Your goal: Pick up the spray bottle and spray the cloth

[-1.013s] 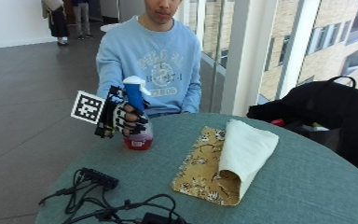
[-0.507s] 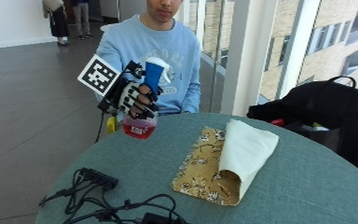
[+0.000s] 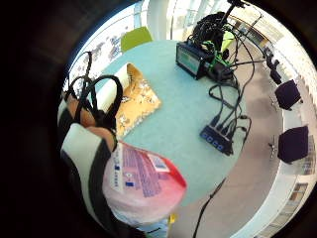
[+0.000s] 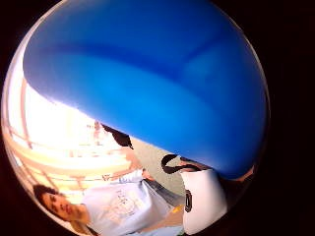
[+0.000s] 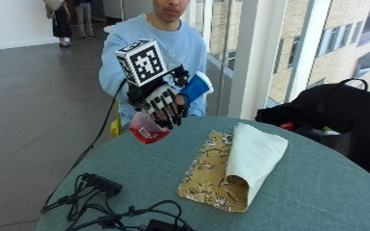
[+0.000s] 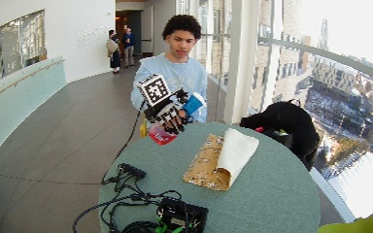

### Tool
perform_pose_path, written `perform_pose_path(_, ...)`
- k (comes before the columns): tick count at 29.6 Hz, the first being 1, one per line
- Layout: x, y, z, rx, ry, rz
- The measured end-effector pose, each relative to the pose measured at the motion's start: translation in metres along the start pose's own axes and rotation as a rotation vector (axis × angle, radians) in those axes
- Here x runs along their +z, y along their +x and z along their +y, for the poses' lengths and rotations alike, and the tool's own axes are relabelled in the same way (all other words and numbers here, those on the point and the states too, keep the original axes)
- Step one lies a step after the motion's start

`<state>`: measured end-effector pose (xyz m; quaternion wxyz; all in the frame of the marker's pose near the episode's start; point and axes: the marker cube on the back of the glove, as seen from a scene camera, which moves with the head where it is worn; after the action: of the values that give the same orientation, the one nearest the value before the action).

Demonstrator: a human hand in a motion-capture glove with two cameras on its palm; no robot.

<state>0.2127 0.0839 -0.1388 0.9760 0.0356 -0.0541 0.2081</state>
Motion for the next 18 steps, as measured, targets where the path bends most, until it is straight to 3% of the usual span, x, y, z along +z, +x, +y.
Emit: perform_pose_path(18, 0.038, -0.013, -0.019, 0.022, -0.159, 0.222)
